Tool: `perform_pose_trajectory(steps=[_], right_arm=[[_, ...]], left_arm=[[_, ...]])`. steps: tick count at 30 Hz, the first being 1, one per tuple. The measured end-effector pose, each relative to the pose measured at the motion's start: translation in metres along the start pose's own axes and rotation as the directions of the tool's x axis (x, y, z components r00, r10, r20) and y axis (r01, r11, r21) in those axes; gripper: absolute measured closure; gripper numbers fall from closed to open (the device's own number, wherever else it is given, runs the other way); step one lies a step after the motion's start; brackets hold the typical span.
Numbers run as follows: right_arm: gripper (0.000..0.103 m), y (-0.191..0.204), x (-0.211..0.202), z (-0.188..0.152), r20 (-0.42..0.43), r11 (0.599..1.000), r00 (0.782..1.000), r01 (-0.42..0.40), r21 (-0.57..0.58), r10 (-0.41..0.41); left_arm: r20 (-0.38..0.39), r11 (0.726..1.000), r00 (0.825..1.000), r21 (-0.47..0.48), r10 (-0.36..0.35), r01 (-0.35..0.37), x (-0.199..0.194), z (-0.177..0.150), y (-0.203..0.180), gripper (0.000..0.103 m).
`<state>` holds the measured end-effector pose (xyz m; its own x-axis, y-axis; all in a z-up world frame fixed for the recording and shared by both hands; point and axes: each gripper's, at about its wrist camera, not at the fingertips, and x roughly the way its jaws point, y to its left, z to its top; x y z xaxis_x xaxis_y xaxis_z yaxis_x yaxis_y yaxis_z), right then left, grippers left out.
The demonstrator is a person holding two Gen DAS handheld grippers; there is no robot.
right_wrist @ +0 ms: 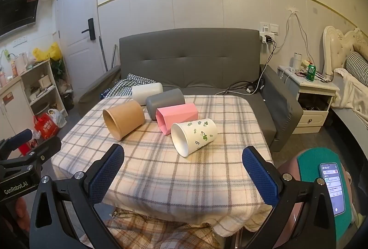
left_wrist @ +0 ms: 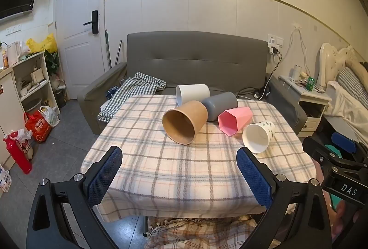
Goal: Flip cup upside down
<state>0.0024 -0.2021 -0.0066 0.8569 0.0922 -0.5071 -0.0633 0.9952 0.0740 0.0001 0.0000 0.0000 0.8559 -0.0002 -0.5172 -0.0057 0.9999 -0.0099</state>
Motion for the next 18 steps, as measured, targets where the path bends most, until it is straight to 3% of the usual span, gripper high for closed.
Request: perform_pose_trajectory(steps=[11, 18], right_arm=[[0.0, -0.002, 0.001, 0.002, 0.0, 1.0, 1.0, 0.007, -0.005, -0.007], [0.0, -0.014, 0.004, 0.016, 0.007, 1.0, 1.0, 0.023, 0.004, -0.023]], left_arm=[[-0.01, 0.999, 1.0, 0.029, -0.023, 0.023, 0.006, -0.001, -0.002, 0.0], [-0.008, 0.995, 0.999, 0.088, -0.043, 0.044, 0.013, 0.017, -0.018, 0.0]])
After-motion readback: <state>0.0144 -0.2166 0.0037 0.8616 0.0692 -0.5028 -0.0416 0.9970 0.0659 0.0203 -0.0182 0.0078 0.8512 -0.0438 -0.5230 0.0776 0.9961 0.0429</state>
